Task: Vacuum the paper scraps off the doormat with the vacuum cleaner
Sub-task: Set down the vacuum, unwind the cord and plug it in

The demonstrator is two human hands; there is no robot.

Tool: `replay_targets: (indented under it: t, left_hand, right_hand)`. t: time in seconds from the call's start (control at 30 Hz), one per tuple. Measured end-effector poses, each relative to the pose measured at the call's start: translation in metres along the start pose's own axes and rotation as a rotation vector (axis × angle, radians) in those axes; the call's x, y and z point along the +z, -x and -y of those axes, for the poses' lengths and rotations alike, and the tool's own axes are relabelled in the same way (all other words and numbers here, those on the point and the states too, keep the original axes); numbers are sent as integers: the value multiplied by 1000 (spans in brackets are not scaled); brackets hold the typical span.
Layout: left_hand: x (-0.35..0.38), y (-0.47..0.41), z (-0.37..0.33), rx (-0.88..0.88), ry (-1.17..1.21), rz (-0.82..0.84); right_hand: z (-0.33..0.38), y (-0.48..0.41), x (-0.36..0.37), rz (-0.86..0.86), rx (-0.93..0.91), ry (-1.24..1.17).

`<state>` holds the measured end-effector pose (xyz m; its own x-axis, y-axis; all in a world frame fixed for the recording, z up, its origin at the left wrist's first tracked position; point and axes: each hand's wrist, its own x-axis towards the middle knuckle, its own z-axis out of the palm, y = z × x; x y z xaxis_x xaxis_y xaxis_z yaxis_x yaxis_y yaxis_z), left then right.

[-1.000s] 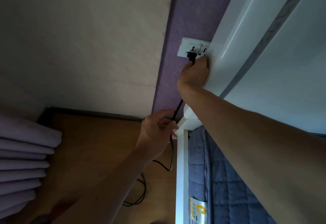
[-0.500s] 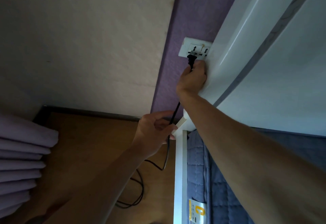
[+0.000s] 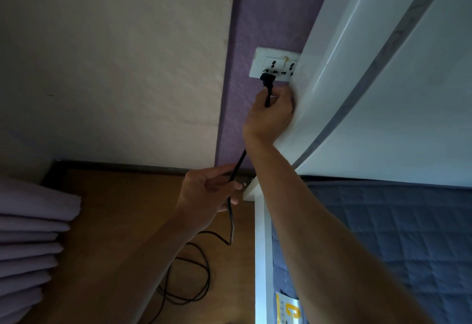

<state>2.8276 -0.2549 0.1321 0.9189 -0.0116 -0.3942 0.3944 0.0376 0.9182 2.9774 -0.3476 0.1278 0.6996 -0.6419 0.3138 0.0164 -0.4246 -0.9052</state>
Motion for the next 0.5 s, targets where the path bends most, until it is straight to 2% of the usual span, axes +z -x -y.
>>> replay_targets:
  t: [0.5]
  left_hand:
    - [0,-6,-2,-34,49,-5]
  right_hand:
    - [-7,-4,7,-56,-119,-52]
